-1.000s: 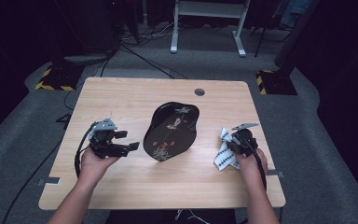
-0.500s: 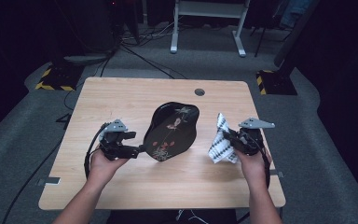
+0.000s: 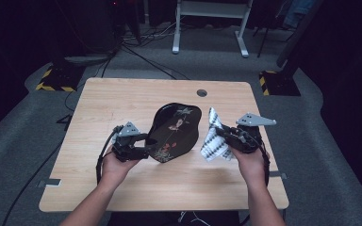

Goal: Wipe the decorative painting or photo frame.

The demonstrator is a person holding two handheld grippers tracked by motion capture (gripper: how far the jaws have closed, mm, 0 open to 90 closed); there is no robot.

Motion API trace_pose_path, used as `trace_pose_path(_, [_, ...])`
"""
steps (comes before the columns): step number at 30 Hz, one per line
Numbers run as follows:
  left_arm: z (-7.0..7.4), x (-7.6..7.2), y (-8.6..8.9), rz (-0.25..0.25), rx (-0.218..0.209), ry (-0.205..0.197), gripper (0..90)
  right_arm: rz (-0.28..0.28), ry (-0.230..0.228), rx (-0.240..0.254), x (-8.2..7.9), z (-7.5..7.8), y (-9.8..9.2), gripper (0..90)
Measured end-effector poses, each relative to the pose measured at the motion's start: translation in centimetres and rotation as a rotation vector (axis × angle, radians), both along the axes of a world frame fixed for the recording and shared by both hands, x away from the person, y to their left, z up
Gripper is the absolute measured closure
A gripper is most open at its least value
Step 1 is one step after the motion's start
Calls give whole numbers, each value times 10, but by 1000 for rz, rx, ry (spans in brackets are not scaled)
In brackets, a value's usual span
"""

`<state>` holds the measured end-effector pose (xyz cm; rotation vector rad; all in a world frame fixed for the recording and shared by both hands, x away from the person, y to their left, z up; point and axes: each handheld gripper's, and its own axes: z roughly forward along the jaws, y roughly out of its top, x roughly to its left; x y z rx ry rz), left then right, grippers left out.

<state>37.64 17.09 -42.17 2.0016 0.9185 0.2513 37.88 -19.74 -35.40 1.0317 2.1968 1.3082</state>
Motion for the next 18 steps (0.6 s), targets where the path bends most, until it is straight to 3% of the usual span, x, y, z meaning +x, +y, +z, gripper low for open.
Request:
trace_pose_path(3, [-1, 1, -1, -13, 12, -11, 431, 29, -23, 19, 0, 10, 8, 789])
trace_pose_path(8, [-1, -1, 6, -71, -12, -18, 573, 72, -82, 6, -2, 25, 27, 789])
trace_pose_path(11, [1, -3, 10, -101, -29, -48, 588, 105, -129, -6, -3, 38, 45, 789])
trace_pose_path(16, [0, -3, 11, -125, -10, -70, 608, 132, -149, -14, -1, 47, 63, 789])
trace_pose_path(18, [0, -3, 9, -135, -10, -61, 612, 143, -168, -27, -1, 51, 73, 789])
